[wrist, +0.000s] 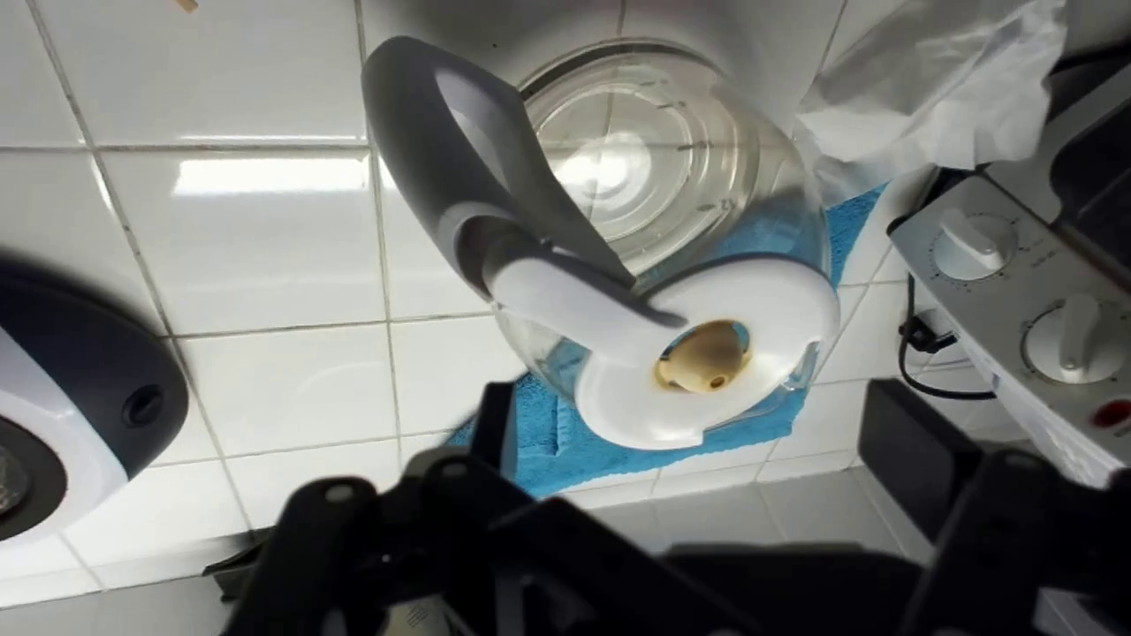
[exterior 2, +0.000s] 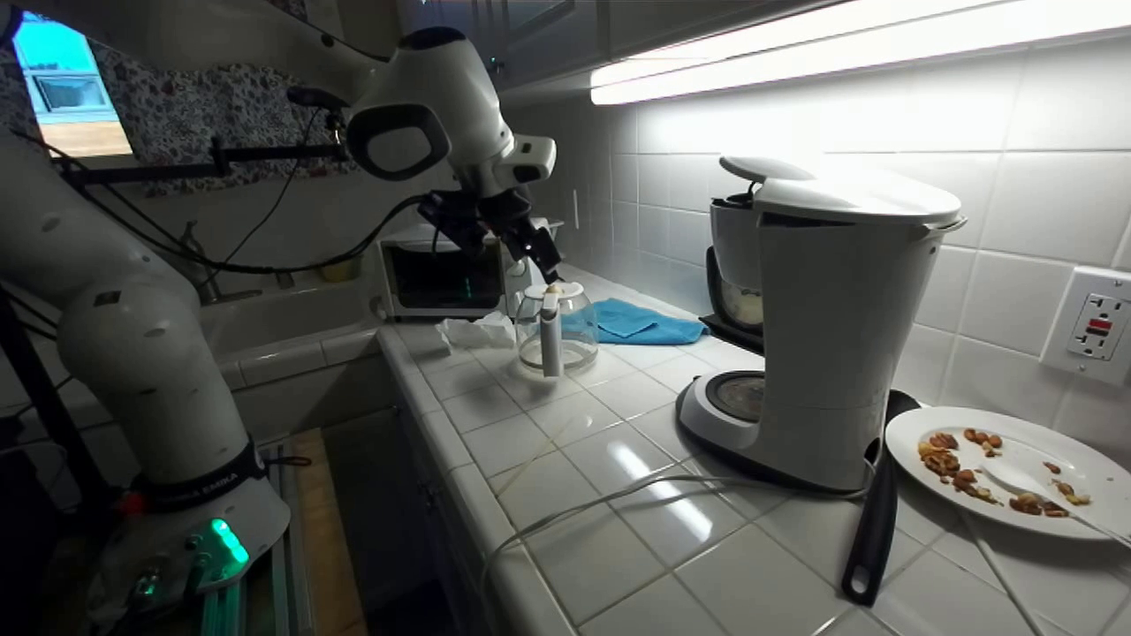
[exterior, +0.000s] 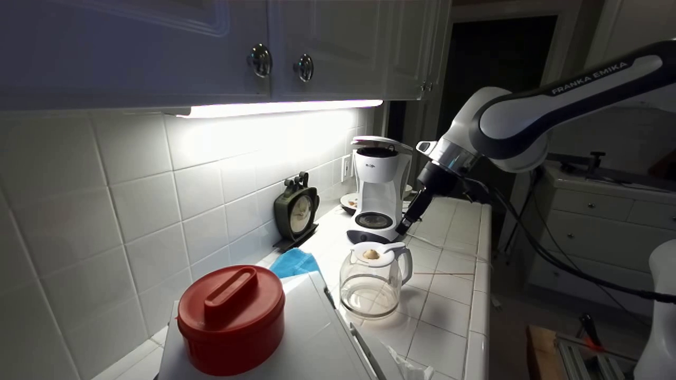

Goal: Close the lid of the kettle, put the kettle on the coffee making machine stand and press the bottom button of the coffee maker

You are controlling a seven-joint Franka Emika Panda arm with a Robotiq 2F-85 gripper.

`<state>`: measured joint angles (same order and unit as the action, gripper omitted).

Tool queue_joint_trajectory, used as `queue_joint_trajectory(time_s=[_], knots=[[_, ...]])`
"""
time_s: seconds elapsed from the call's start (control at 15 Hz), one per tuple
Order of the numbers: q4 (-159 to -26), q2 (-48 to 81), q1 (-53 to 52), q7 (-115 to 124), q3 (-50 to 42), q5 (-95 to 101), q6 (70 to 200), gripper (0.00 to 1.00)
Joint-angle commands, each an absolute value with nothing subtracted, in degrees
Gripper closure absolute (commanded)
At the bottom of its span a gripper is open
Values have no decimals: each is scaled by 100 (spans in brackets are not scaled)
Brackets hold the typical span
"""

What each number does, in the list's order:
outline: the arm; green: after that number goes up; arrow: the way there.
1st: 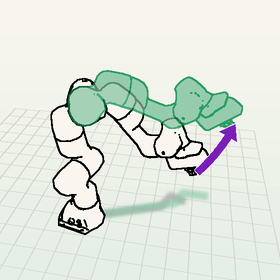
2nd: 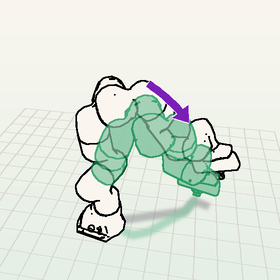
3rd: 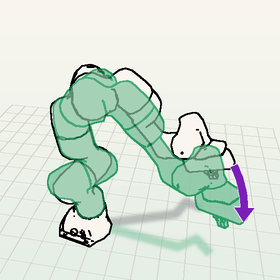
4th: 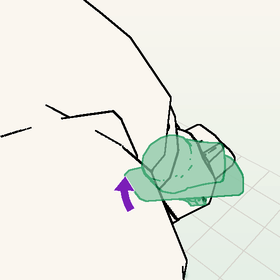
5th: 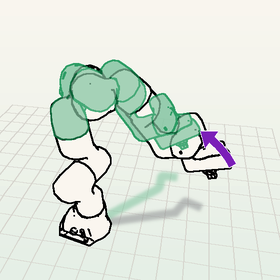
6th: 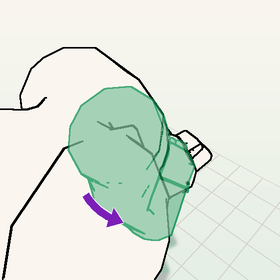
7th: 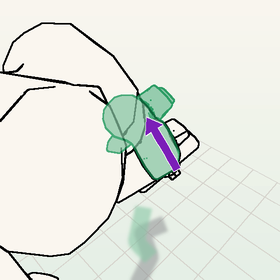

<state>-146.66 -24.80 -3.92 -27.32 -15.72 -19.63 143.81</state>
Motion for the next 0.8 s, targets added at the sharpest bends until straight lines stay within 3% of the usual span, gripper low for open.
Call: queue_joint_trajectory(time_s=[0.0, 0.73], knots=[[-14453, -2183, -616, -3539, -1824, -2019, 14260, 0], [-14193, -1441, -478, -5464, -1762, -2047, 14307, 0]])
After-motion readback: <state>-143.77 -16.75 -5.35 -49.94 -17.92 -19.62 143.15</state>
